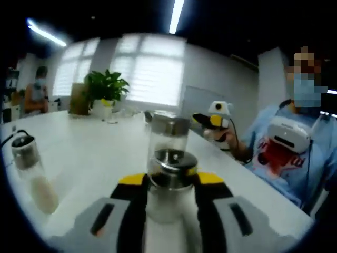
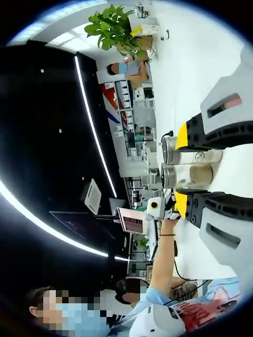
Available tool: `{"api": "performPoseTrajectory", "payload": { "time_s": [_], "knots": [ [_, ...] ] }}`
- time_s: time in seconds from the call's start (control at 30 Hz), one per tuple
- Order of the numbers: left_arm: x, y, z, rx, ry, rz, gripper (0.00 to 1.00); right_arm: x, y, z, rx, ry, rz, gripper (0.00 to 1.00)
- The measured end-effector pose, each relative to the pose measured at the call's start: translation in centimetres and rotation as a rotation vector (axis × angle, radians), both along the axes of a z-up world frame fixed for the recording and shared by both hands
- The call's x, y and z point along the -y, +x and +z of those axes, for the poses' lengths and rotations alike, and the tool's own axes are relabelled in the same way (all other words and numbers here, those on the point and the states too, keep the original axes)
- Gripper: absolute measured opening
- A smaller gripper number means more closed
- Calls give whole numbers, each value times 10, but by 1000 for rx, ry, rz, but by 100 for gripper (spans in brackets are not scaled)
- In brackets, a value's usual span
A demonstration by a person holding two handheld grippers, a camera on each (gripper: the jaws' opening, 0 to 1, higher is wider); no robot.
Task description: Rotate the seasoning bottle until the label or dispensing opening points toward the visible target arrow and the bottle remains upright within the marked orientation range
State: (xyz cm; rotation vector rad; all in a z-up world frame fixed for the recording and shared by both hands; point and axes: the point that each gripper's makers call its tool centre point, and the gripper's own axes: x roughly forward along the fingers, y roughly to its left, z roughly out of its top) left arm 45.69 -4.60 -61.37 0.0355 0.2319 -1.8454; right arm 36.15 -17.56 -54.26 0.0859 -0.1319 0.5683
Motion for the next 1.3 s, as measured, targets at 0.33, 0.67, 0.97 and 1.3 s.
{"api": "performPoseTrajectory", "payload": {
  "time_s": [0.33, 0.67, 0.97, 1.3],
  "knots": [
    [-3, -1, -10, 54, -7, 10, 40, 8, 0, -3, -9, 11, -12, 27],
    [-26, 21, -4, 162, 19, 286, 76, 14, -2, -5, -12, 3, -12, 27],
    [-13, 19, -8, 167, 7, 492, 84, 37, -4, 5, 23, 41, -99, 27],
    [-3, 21, 18, 159, -98, 514, 73, 35, -4, 0, 11, 42, -78, 27]
  ]
}}
